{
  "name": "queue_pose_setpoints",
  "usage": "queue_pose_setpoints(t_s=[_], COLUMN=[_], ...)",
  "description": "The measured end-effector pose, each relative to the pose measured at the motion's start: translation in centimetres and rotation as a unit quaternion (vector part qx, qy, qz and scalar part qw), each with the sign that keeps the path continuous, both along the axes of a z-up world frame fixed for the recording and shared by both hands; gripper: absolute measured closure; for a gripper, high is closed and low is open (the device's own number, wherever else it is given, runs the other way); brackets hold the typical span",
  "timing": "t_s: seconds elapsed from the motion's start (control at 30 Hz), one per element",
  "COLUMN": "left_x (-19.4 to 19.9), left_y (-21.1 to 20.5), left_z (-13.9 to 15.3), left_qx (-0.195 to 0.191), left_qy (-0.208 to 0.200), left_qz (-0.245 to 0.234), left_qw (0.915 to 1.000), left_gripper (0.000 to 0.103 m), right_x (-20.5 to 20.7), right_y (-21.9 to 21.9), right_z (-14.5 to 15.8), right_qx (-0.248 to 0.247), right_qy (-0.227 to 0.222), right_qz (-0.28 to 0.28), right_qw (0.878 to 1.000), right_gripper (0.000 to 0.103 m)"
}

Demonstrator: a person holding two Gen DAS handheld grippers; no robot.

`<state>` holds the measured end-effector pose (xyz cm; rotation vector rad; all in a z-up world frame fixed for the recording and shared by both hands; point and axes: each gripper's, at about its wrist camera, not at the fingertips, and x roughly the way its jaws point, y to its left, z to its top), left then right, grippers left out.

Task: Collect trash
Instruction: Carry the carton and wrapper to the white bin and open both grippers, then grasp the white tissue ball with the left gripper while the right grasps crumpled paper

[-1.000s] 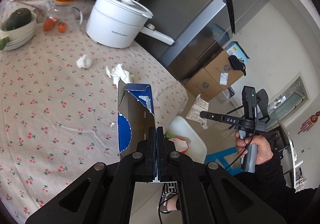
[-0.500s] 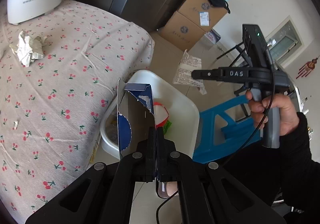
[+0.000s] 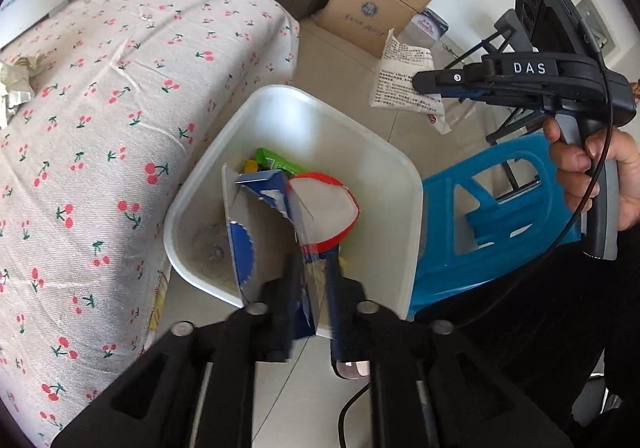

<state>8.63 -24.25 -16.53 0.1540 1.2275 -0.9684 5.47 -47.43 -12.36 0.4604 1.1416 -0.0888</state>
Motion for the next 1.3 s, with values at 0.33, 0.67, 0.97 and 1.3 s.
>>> queue_pose_setpoints(t_s=[0.33, 0.67, 0.97, 1.3], left_x=[1.2, 1.6, 2.7, 5.7], left_y=[5.7, 13.6, 20.5, 25.4], left_z=[3.9, 6.1, 7.2, 7.3], left_qx=[-0.019, 0.014, 0.044, 0.049], left_qy=[-0.027, -0.071, -0.099, -0.097], left_qz=[0.074, 0.148, 0.244, 0.345], left_qw=[0.9967, 0.9863, 0.9637, 0.9323], left_gripper=[0.015, 0.002, 0.000, 0.000], right_x=[1.8, 3.7, 5.7, 10.1], right_y=[2.2, 4.7, 8.3, 17.5], right_z=[-1.2, -2.0, -0.2, 1.5], right_qx=[-0.017, -0.018, -0.006, 0.003], right_qy=[0.031, 0.063, 0.042, 0.008], right_qz=[0.020, 0.026, 0.019, 0.058], right_qw=[0.999, 0.998, 0.999, 0.998], right_gripper=[0.084, 0.070, 0.030, 0.026])
